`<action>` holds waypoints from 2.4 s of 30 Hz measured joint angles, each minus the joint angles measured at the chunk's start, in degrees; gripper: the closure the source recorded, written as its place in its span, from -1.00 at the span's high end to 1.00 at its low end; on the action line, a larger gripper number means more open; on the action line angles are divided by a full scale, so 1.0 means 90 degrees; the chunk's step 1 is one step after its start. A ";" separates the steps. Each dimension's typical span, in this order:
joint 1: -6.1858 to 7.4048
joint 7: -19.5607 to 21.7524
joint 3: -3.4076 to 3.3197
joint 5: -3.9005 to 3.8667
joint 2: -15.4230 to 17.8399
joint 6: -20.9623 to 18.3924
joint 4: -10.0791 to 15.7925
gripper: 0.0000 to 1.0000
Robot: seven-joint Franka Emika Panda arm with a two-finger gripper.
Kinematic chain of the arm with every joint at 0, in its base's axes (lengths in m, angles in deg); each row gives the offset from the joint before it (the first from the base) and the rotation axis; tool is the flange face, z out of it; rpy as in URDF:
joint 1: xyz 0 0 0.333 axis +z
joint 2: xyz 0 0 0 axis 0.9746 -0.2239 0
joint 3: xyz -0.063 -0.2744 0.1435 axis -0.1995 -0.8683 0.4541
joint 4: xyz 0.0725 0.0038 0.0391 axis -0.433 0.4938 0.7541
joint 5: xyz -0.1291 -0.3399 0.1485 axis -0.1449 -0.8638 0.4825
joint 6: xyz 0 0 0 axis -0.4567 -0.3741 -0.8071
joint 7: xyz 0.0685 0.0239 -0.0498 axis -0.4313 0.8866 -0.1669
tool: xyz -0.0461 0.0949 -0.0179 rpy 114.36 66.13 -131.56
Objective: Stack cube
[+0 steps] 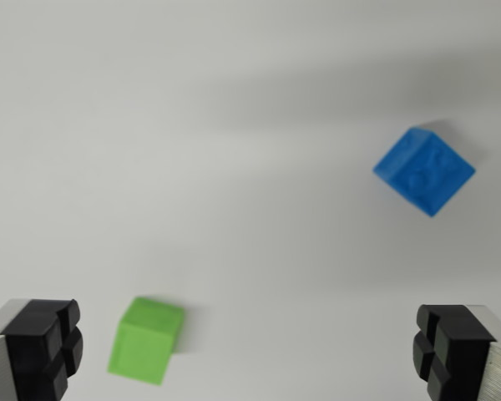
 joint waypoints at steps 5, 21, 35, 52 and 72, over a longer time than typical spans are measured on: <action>0.0046 0.0164 0.0042 -0.0008 0.0055 0.0166 0.0254 1.00; 0.0202 0.0769 0.0208 -0.0027 0.0198 0.0777 0.1099 1.00; 0.0368 0.1384 0.0386 -0.0032 0.0224 0.1381 0.1816 1.00; 0.0629 0.2262 0.0642 -0.0041 0.0073 0.2223 0.2617 1.00; 0.1059 0.3467 0.0883 -0.0165 -0.0499 0.3325 0.3286 1.00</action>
